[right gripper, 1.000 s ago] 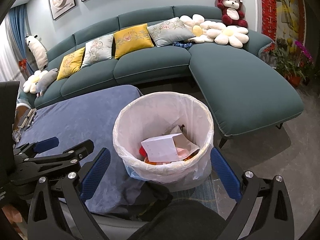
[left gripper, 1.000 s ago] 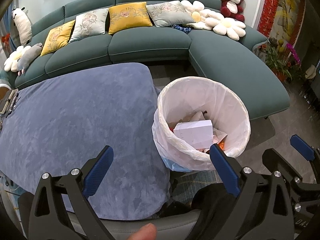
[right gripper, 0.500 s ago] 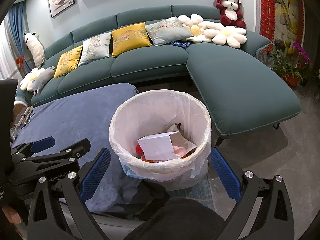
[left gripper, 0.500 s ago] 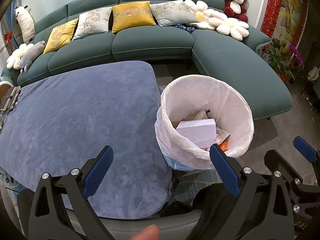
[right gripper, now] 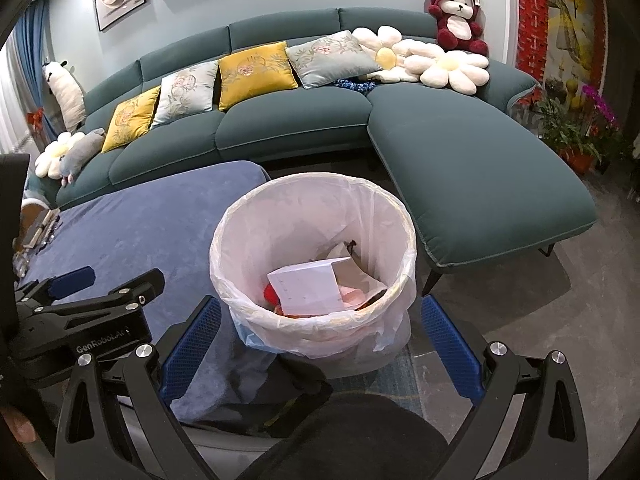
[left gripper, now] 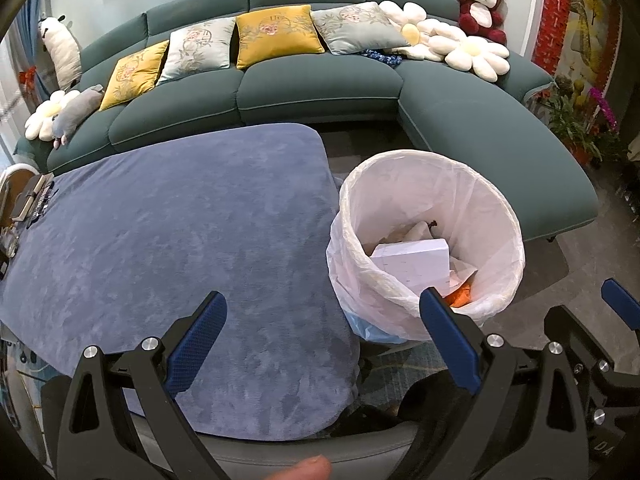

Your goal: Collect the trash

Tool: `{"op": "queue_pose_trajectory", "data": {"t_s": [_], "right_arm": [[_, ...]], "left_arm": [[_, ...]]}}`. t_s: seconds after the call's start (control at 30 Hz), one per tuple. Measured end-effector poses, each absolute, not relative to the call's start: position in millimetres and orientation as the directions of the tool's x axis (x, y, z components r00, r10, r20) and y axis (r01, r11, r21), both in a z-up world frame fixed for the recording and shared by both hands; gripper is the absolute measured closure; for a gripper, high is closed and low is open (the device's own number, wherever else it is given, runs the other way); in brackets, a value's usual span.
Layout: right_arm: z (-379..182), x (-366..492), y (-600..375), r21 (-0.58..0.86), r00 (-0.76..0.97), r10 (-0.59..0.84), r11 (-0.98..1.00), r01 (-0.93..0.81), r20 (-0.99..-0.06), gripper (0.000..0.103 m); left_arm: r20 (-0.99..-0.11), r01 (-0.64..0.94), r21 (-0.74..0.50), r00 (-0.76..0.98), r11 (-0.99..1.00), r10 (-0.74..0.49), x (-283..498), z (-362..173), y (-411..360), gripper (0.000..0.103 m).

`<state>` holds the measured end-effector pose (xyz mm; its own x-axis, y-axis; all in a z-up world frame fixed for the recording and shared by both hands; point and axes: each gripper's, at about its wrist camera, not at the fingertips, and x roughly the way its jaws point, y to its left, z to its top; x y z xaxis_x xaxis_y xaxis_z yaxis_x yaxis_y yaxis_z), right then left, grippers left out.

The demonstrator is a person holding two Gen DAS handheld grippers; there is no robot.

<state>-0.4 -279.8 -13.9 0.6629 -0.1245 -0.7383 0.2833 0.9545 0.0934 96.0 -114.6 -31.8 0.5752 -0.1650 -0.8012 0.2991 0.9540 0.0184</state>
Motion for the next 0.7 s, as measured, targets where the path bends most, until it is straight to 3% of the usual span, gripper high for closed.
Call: {"op": "queue_pose_trajectory", "data": {"t_s": [0.7], "right_arm": [[-17.4,-4.1,-280.6,0.080,0.657,-0.143,0.951,0.297,-0.740,0.007]], "left_arm": [[-0.801,0.291,0.050,0.583,0.955,-0.136,93.7,-35.4,-116.4,0.010]]}}
